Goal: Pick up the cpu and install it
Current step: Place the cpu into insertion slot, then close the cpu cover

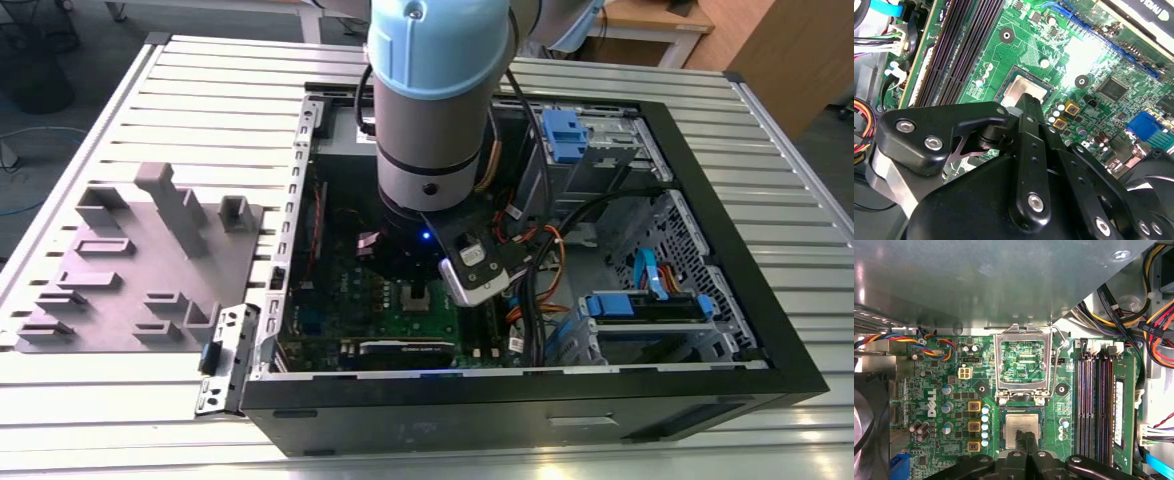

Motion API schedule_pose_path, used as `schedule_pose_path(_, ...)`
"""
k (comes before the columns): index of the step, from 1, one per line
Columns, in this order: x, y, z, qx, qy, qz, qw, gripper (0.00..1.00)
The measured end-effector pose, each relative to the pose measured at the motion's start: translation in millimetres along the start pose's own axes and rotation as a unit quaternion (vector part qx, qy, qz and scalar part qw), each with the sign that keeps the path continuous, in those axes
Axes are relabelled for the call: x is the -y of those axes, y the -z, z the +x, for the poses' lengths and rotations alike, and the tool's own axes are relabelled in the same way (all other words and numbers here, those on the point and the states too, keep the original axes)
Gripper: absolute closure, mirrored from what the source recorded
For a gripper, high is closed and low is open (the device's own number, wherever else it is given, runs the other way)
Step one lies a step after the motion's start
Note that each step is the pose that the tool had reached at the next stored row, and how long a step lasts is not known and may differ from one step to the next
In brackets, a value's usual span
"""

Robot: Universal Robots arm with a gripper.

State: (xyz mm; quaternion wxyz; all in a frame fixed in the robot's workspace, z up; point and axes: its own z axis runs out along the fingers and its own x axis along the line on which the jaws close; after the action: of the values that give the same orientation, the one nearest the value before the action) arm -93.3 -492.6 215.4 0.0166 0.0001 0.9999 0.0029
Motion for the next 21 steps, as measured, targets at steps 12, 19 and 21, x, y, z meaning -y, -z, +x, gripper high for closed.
schedule_pose_path(12, 0.0, 0.3, 0.0, 0.0000, 0.000, 0.0000, 1.00000, 0.89)
schedule_pose_path(19, -0.3, 7.2, -0.2, 0.0000, 0.000, 0.0000, 1.00000, 0.89)
schedule_pose_path(21, -0.3, 7.2, -0.2, 0.0000, 0.000, 0.0000, 1.00000, 0.89)
